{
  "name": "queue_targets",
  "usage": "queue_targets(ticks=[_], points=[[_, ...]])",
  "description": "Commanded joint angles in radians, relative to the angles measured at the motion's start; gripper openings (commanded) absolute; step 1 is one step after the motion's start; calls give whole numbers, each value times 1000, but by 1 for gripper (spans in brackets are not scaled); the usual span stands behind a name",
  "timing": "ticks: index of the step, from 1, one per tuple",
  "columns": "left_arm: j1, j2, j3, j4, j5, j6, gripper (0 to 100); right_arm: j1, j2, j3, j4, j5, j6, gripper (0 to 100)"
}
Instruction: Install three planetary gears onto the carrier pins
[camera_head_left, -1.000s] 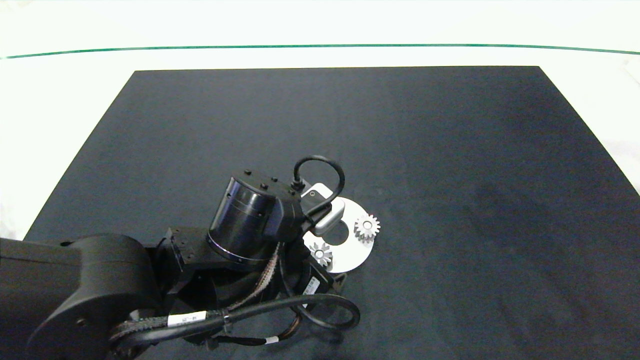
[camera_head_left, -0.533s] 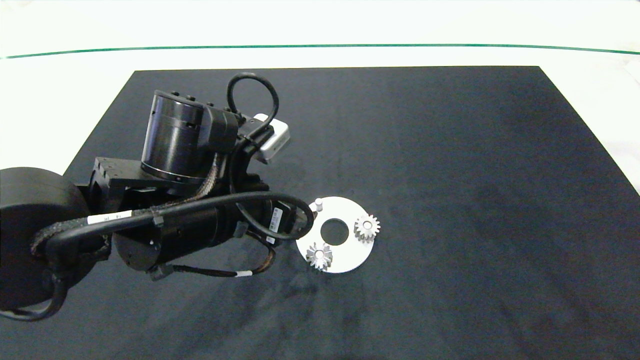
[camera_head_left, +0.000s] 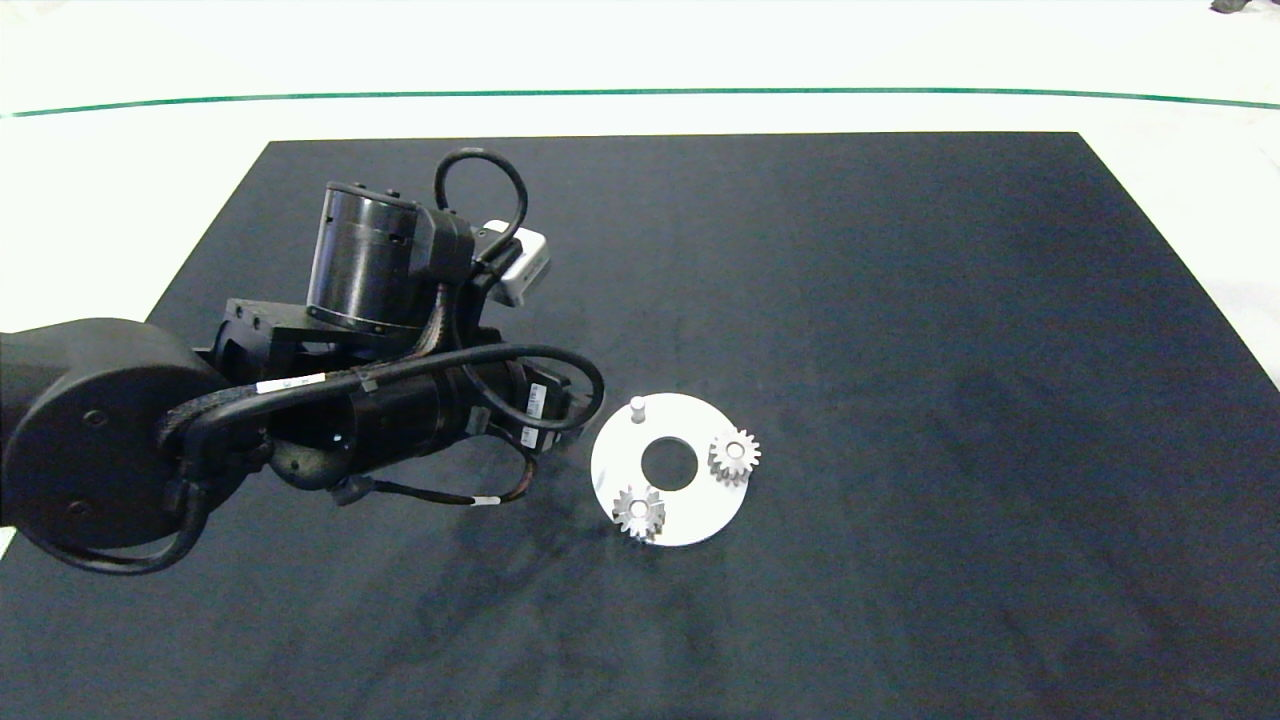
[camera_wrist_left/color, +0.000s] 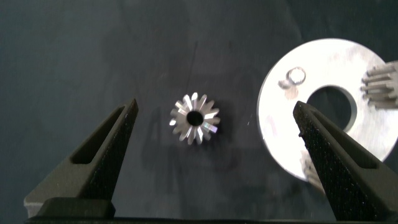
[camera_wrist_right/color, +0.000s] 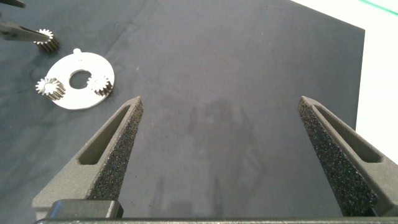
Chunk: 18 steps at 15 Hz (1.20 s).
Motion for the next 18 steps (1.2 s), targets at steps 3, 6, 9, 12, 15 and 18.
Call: queue_targets(ticks=[3, 6, 9, 12, 15, 18], points=[[10, 74, -12, -2, 2, -45, 100, 0, 1, 6, 1, -1, -4, 100], [12, 88, -26, -2, 2, -64, 100, -1, 1, 6, 1, -2, -4, 100], [15, 98, -26, -8, 2, -61, 100, -1, -5, 6, 1, -2, -4, 100], [18, 109, -19, -8, 2, -58, 100, -1, -5, 6, 1, -2, -4, 100], [53, 120, -3, -10, 2, -51, 100, 0, -7, 6, 1, -2, -4, 100], [88, 118, -2, -10, 2, -50, 100, 0, -4, 6, 1, -2, -4, 100]])
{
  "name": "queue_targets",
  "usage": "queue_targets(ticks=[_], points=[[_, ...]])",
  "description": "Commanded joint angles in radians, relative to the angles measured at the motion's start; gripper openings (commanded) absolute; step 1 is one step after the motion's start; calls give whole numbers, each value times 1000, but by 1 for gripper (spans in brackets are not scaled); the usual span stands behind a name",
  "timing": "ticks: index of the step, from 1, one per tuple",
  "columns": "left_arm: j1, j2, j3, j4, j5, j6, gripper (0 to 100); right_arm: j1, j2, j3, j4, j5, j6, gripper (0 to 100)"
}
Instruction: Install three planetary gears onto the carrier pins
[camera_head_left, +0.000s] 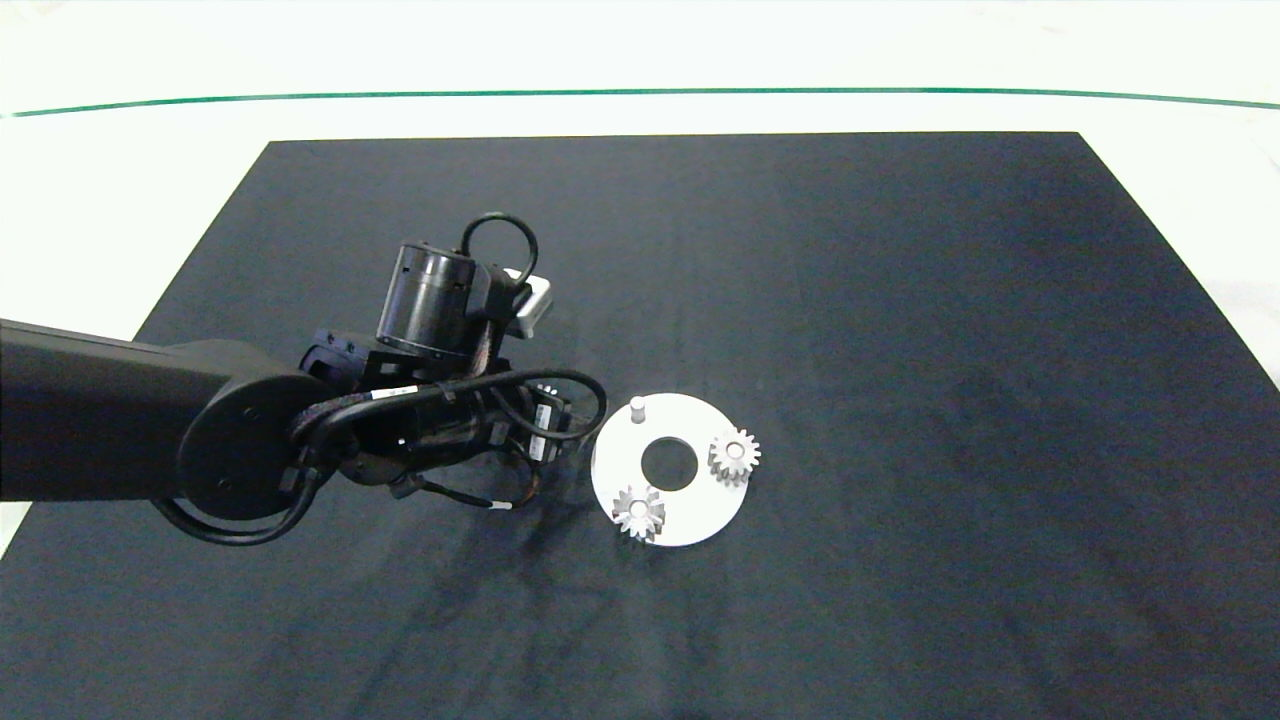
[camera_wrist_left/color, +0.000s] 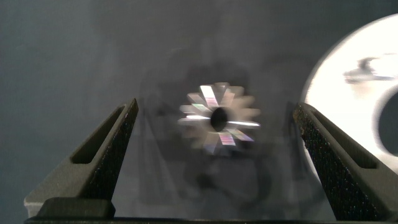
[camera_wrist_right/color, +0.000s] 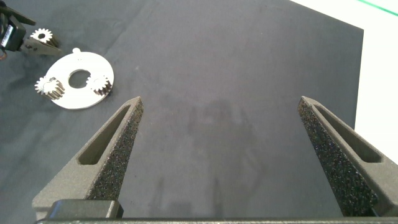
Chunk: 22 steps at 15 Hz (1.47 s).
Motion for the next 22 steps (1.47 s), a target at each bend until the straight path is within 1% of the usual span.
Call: queue_targets(ticks=[1, 6, 8, 13, 22], points=[[20, 1, 4, -1, 2, -2, 100, 0, 3, 1, 1, -1, -4, 100], [19, -4, 28, -28, 2, 1, 90, -1, 3, 1, 1, -1, -4, 100], [17, -10, 33, -34, 2, 1, 86, 0, 2, 4, 1, 1, -21, 100], [9, -19, 41, -34, 2, 4, 77, 0, 0, 4, 1, 1, -21, 100], [-1, -15, 41, -34, 2, 4, 57, -1, -6, 4, 1, -1, -21, 100]])
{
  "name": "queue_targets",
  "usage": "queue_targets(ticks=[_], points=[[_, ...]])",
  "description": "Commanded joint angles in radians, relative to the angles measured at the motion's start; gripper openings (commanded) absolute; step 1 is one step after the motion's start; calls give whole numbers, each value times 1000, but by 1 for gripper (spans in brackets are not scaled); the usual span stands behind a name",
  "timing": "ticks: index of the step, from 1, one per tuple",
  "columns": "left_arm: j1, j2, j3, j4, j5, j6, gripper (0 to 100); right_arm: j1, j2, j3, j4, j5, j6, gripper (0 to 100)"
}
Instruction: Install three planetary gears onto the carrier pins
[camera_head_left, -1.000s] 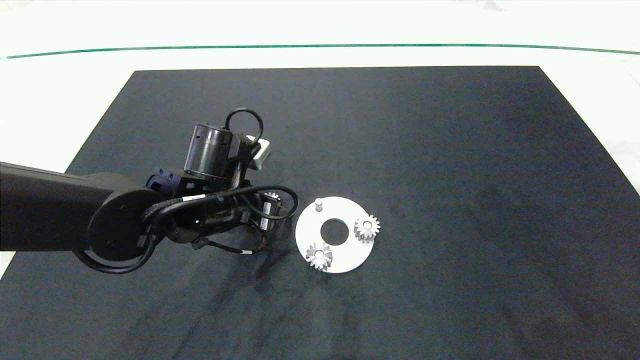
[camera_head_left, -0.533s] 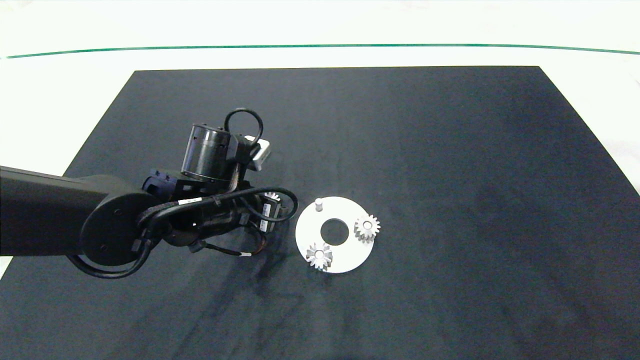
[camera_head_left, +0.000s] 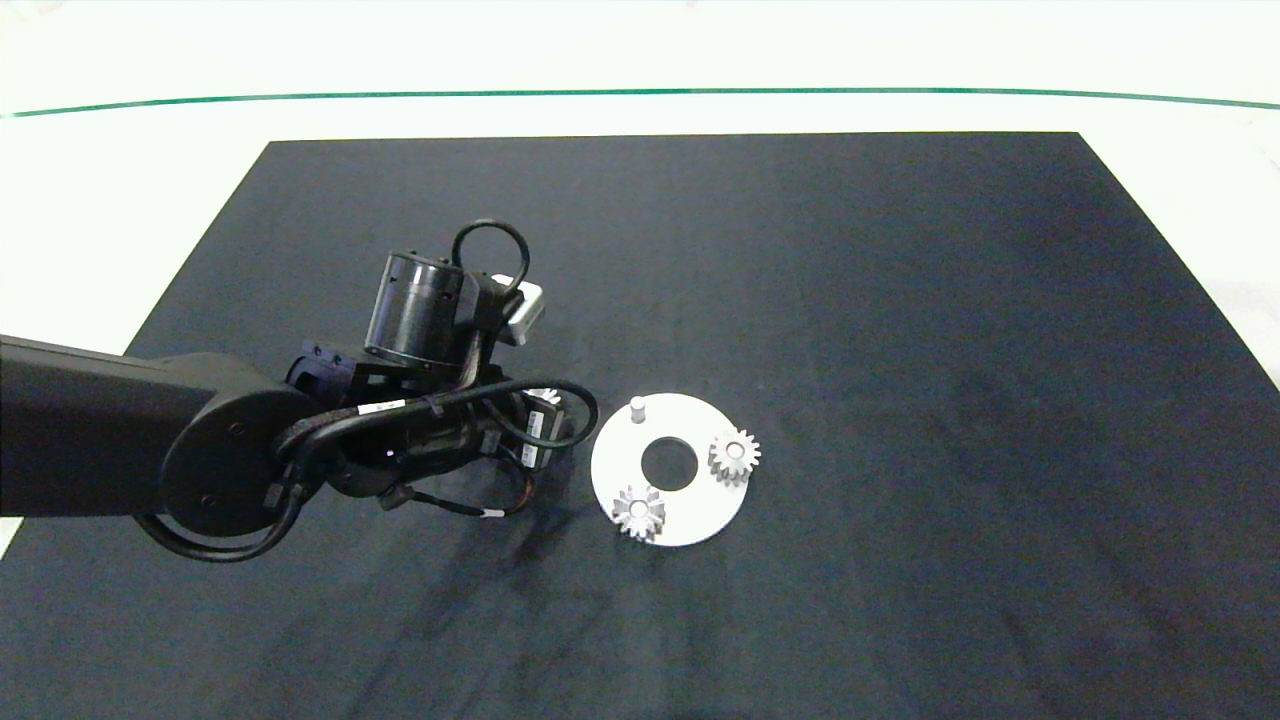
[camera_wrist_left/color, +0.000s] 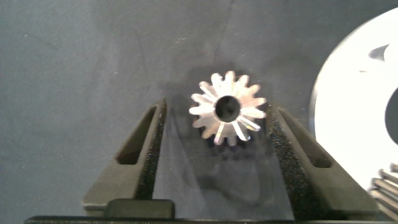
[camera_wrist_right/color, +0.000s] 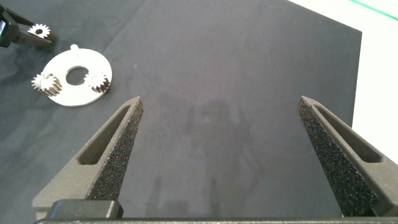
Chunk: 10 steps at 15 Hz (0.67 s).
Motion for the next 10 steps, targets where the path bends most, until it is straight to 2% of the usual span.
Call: queue_targets(ticks=[1, 10], points=[[-4, 3, -4, -1, 2, 0, 56, 0, -3, 0, 2, -2, -2, 100], [-10, 8, -4, -3, 2, 2, 38, 2, -5, 0, 2, 0, -2, 100]])
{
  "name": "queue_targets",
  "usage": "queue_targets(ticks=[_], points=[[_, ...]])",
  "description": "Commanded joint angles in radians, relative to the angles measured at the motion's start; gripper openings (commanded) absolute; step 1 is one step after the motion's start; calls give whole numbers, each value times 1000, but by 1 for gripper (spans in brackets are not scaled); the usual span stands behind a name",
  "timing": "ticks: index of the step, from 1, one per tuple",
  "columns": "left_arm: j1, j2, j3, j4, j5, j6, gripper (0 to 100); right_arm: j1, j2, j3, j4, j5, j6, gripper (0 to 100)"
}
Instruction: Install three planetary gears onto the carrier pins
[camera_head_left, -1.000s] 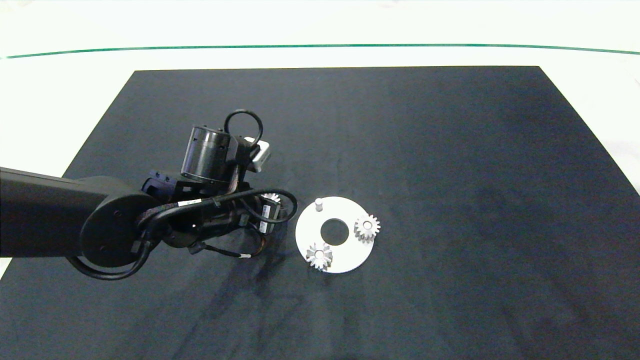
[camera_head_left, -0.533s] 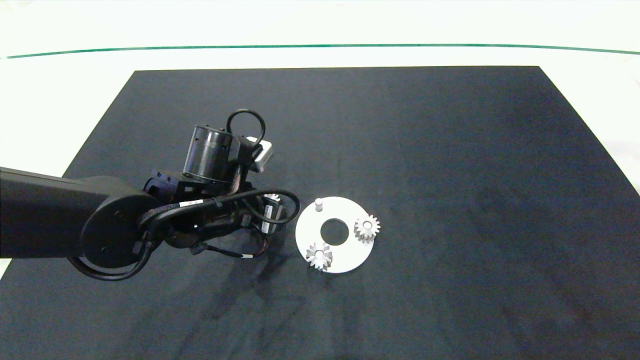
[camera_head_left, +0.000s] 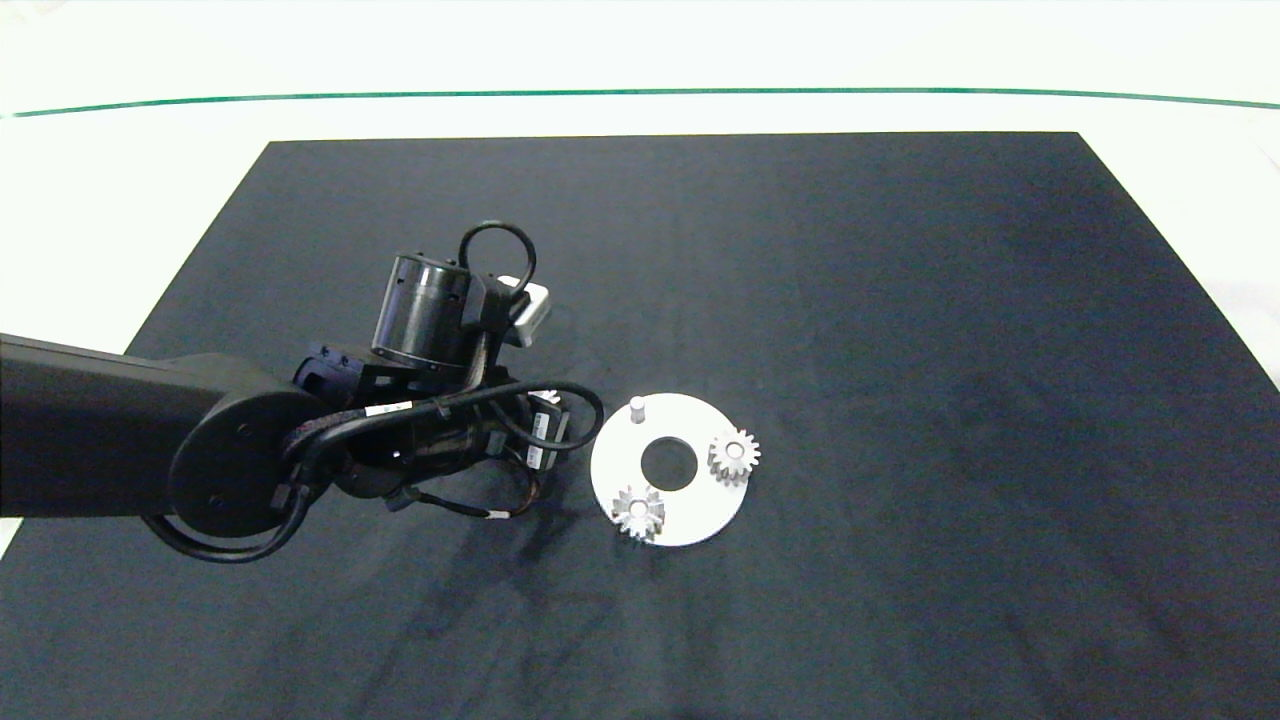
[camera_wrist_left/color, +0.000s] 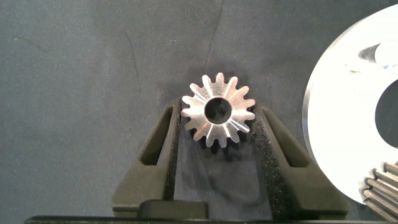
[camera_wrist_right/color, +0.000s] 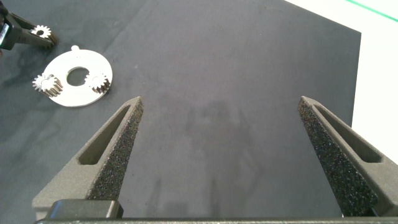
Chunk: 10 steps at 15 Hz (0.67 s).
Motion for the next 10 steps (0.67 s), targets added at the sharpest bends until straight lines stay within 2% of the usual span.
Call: queue_targets(ticks=[1, 4, 7, 8, 10], points=[[-2, 2, -2, -3, 2, 1, 36, 0, -1, 0, 2, -1, -4, 100], [-3, -2, -6, -3, 2, 2, 30, 0, -1, 0, 2, -1, -2, 100], [-35, -80, -60, 5, 2, 74, 28, 0, -1, -2, 2, -1, -4, 100], [-75, -94, -94, 34, 2, 102, 28, 0, 4, 0, 2, -1, -4, 100], [-132, -94, -122, 77, 2, 102, 28, 0, -1, 0, 2, -1, -4, 100]])
